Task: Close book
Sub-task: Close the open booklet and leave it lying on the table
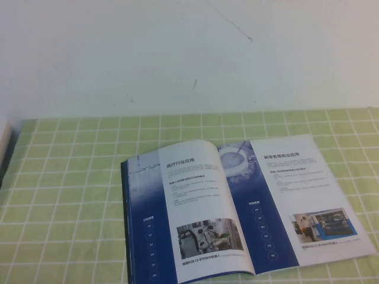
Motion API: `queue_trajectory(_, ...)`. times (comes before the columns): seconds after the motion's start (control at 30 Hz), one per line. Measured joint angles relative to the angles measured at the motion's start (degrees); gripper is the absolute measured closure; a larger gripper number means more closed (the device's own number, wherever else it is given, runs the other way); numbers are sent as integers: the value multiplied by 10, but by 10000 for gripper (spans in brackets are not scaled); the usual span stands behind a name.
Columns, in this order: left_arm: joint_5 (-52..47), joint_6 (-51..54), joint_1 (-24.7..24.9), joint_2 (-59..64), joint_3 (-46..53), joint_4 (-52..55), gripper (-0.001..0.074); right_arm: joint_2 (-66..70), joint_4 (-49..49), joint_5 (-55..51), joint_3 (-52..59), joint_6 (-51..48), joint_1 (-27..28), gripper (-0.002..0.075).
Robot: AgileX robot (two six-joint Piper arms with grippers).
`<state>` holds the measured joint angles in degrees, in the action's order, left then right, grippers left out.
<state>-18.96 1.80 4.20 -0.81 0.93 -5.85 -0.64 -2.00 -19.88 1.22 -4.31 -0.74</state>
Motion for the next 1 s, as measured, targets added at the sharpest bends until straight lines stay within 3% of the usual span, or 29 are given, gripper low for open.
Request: queue_trajectory(1.0, 0, 27, 0, 0, 0, 22, 739, 0, 1, 0, 0, 0, 0, 729)
